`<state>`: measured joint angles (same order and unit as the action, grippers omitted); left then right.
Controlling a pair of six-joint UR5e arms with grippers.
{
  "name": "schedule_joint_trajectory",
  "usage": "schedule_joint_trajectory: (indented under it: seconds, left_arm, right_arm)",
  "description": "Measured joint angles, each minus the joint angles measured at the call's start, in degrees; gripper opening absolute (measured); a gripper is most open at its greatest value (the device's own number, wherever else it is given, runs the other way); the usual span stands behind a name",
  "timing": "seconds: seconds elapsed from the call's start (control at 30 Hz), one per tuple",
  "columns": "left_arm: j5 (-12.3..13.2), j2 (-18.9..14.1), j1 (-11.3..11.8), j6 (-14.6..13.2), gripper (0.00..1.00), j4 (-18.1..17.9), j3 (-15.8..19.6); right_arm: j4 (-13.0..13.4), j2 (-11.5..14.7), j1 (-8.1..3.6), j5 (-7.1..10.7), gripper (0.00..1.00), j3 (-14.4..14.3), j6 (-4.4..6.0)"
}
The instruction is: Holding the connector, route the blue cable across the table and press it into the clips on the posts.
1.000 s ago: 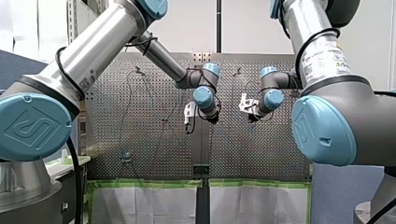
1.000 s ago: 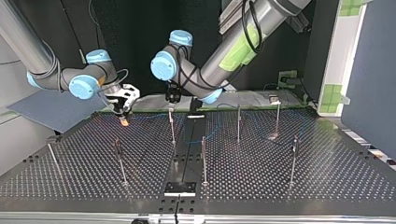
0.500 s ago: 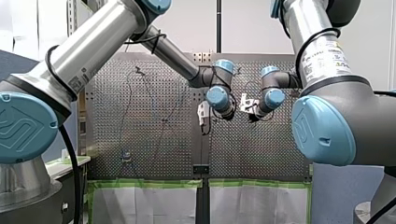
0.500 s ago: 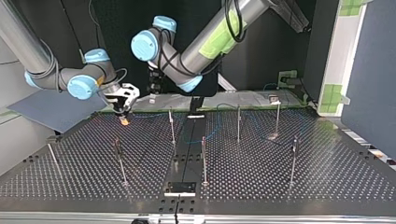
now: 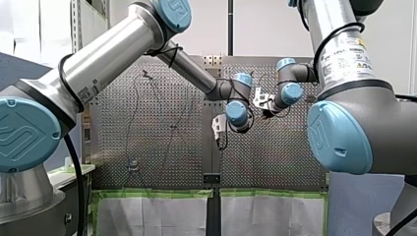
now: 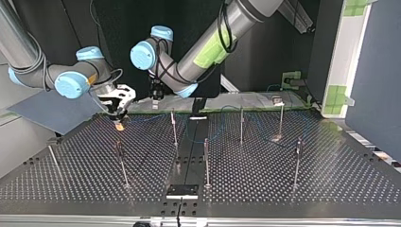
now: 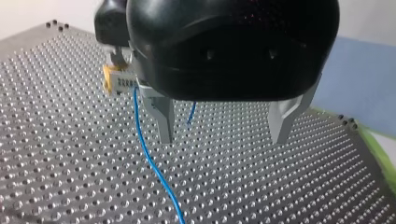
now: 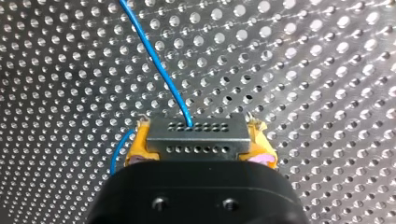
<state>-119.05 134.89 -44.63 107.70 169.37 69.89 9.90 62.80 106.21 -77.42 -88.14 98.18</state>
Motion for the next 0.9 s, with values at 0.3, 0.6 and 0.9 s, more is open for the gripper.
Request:
schedule_joint_trajectory:
  seconds: [0.3,0.6,0.9]
  left_arm:
    - [-1.40,3.51,0.90,0.94,1.00,-1.69,-4.66]
    - [-4.23,3.76,1.23,1.70,1.00,-2.93,-8.05]
    - [-1.82,6.08,1.90,2.09,1.00,-1.91,-10.18]
  right_arm:
    - [0.02,0.13,-0.04,0.88,0.00,-0.08,0.11]
    - [0.08,0.10,-0.07,1.02,0.00,-0.12,0.36]
    - [0.12,0.10,-0.07,1.85,0.00,-0.11,0.44]
